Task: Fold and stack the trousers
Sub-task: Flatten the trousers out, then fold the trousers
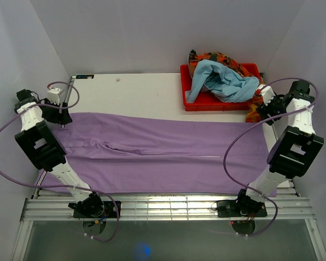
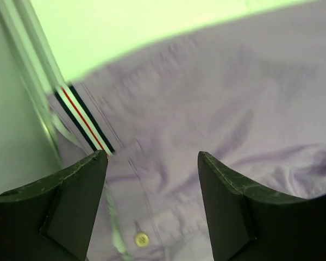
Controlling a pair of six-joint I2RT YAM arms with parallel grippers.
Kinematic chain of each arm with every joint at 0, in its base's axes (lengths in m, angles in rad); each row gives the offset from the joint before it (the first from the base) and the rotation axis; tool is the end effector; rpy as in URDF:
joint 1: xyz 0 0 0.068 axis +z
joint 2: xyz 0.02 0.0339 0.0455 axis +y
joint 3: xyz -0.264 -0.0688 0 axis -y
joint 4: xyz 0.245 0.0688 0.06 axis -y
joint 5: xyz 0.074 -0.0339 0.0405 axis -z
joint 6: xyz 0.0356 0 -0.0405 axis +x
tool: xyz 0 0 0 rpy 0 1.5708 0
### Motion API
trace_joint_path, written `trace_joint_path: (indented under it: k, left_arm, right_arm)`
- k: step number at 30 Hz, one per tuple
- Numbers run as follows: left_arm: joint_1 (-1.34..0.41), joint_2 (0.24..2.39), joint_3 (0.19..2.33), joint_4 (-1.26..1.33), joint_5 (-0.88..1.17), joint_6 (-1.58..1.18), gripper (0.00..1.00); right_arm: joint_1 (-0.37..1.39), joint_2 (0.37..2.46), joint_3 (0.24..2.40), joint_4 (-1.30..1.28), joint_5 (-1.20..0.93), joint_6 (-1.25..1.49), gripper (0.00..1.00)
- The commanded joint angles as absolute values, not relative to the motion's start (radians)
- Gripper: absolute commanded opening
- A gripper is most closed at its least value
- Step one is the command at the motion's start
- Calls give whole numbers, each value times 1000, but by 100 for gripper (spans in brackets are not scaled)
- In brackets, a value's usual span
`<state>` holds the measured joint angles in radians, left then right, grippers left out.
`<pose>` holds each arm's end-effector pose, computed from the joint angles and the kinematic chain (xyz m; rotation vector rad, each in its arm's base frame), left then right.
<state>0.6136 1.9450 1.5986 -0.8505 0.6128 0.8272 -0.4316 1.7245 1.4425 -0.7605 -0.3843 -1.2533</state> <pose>0.3429 0.2165 0.2365 0.4072 2.4222 -0.2770 0.3384 -0.1411 0.2714 -1.1213 2.2440 -0.1812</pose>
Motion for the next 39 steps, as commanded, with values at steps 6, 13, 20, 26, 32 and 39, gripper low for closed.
trace_joint_path:
  k: [6,13,20,26,32,39]
  left_arm:
    - [609,2003,1732,-753,793,709,79]
    - [607,2019,1756,-747,805,669,79]
    - [607,2014,1717,-735,795,693,79]
    - [606,2040,1724,-730,782,690,79]
    - [606,2048,1724,-723,758,693,79]
    - [606,2095,1799,-718,716,698,75]
  right_arm:
    - [-425,1928,1621,-995,-519,-1488,58]
    - [-411,2011,1653,-979,-474,-1532,67]
    - [-390,2082,1640,-971,-411,-1569,69]
    - [-383,2115,1606,-879,-396,-1571,66]
    - [-383,2106,1601,-877,-379,-1577,28]
    - [-383,2030,1673,-977,-445,-1575,8]
